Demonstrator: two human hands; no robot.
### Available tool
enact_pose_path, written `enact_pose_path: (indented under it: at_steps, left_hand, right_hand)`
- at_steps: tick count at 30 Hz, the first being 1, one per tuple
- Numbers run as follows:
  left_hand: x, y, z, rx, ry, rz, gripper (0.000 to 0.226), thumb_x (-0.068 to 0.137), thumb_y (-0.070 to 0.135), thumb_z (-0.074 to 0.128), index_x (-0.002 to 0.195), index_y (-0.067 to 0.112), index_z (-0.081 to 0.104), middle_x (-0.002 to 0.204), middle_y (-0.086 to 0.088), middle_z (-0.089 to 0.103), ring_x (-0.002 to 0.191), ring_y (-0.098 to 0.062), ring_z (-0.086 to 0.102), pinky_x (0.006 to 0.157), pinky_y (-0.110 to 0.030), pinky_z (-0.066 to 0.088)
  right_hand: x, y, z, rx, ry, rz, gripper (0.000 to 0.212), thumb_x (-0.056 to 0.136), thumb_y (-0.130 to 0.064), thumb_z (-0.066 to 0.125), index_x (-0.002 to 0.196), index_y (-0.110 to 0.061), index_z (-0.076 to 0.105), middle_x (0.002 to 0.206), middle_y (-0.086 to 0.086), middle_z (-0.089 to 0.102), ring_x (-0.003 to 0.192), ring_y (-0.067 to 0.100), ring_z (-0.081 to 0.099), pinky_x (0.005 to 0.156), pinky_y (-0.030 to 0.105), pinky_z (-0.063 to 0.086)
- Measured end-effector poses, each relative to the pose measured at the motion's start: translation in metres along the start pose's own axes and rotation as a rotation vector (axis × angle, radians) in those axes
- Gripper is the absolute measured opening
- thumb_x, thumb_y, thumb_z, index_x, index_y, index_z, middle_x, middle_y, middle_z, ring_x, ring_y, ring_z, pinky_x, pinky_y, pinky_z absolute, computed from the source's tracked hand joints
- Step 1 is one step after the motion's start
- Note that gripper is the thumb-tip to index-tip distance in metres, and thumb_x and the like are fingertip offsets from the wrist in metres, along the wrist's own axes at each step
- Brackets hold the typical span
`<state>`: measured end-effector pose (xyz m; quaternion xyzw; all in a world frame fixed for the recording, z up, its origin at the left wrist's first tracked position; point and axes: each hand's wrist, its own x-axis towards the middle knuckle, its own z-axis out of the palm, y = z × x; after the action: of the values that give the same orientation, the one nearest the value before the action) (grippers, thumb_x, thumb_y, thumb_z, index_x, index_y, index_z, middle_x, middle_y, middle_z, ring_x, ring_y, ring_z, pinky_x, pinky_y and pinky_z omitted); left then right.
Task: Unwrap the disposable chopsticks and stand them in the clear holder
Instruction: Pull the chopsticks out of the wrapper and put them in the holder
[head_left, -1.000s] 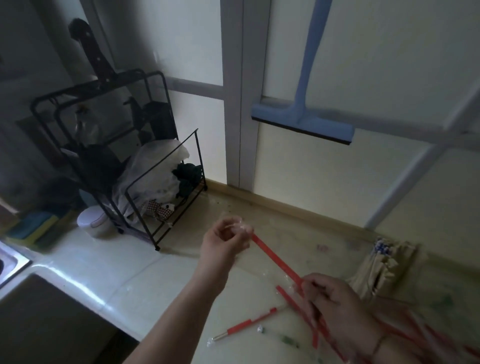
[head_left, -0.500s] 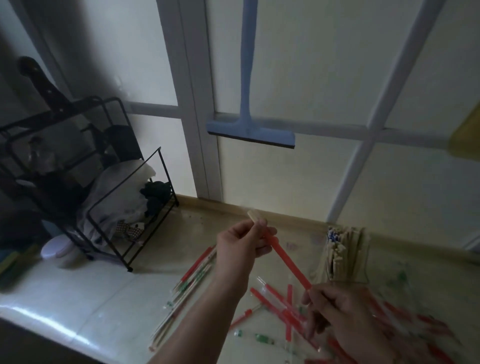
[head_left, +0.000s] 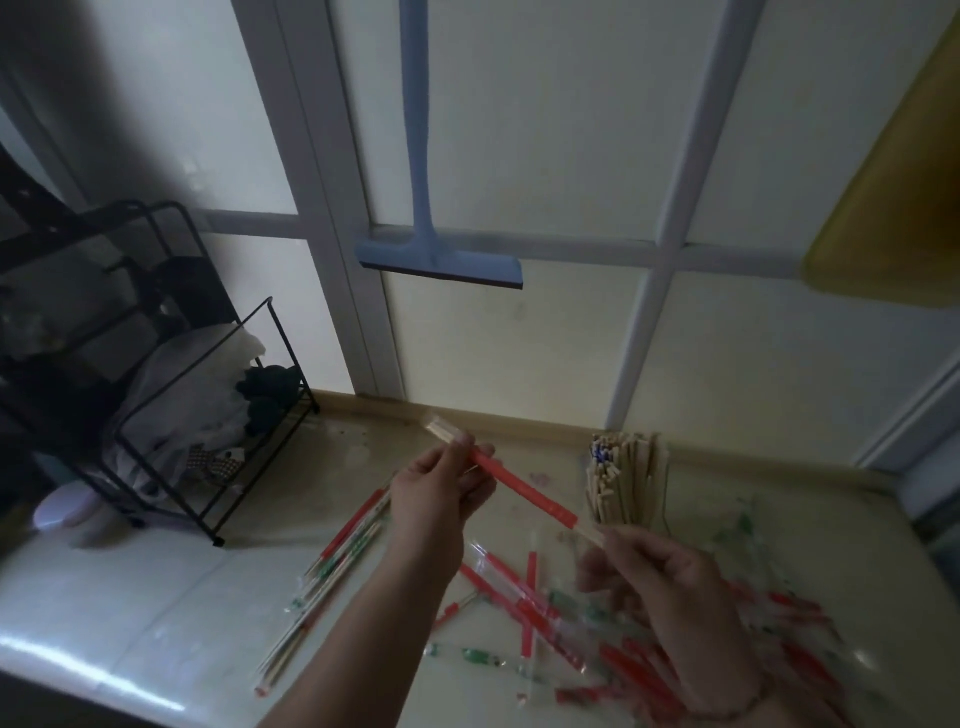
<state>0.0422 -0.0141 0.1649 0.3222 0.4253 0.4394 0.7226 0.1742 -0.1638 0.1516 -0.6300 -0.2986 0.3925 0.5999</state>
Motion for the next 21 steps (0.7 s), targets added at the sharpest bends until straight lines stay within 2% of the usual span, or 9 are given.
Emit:
enact_pose_path:
  at_steps: [2,4,7,13,15,18,21]
  left_hand:
    - [-0.002,-0.007,0.002,-0.021,-0.009,-0.034,0.021,0.096,0.020,0.057,0.096,0.002,0.066,0.083,-0.009,0.073,0.071,-0.013,0.071,0.074,-0.031,0.056]
    - [-0.007,-0.017,0.006,-0.053,-0.016,-0.095,0.020,0.098,0.020,0.055,0.096,0.003,0.065,0.085,-0.009,0.074,0.075,-0.014,0.072,0.075,-0.032,0.056]
    - [-0.014,-0.033,0.012,-0.156,-0.001,-0.194,0.019,0.099,0.019,0.052,0.091,0.006,0.064,0.084,-0.009,0.073,0.069,-0.013,0.071,0.063,-0.027,0.059]
    - [-0.029,-0.059,0.024,-0.301,0.071,-0.355,0.021,0.100,0.018,0.052,0.088,0.004,0.064,0.081,-0.011,0.070,0.066,-0.014,0.067,0.052,-0.022,0.058]
    - [-0.032,-0.065,0.026,-0.321,0.072,-0.392,0.021,0.099,0.019,0.052,0.095,0.002,0.064,0.079,-0.010,0.071,0.059,-0.012,0.069,0.051,-0.022,0.057]
    - [-0.033,-0.071,0.027,-0.348,0.076,-0.412,0.026,0.100,0.022,0.052,0.113,0.002,0.063,0.086,-0.011,0.070,0.062,-0.013,0.068,0.054,-0.023,0.059]
    - [-0.037,-0.074,0.032,-0.369,0.063,-0.406,0.028,0.099,0.022,0.053,0.117,0.002,0.062,0.088,-0.011,0.070,0.064,-0.013,0.068,0.055,-0.023,0.059]
  right_hand:
    - [0.001,-0.005,-0.003,0.035,0.077,-0.001,0.009,0.084,-0.014,0.067,0.086,-0.008,0.074,0.075,0.011,0.075,0.066,0.023,0.072,0.048,0.019,0.051]
    - [0.003,-0.007,-0.005,0.049,0.117,-0.015,0.008,0.082,-0.009,0.070,0.089,-0.006,0.073,0.074,0.011,0.075,0.065,0.022,0.072,0.053,0.025,0.056]
    - [0.005,-0.009,-0.009,0.046,0.206,-0.047,0.010,0.079,-0.006,0.073,0.089,-0.007,0.073,0.071,0.011,0.075,0.065,0.024,0.072,0.063,0.036,0.061]
    - [0.002,-0.011,-0.015,0.041,0.242,-0.115,0.003,0.079,-0.009,0.075,0.078,-0.012,0.075,0.068,0.009,0.074,0.062,0.023,0.070,0.066,0.041,0.060]
    - [0.002,-0.010,-0.015,0.020,0.245,-0.134,0.006,0.080,-0.009,0.074,0.075,-0.013,0.075,0.067,0.009,0.073,0.062,0.025,0.070,0.067,0.043,0.059]
    - [0.003,-0.007,-0.019,0.006,0.248,-0.149,0.008,0.080,-0.010,0.074,0.073,-0.012,0.075,0.066,0.009,0.073,0.063,0.027,0.070,0.067,0.043,0.059]
    - [0.003,-0.004,-0.019,-0.035,0.241,-0.169,0.009,0.081,-0.011,0.074,0.072,-0.012,0.074,0.064,0.006,0.073,0.061,0.022,0.070,0.064,0.039,0.059]
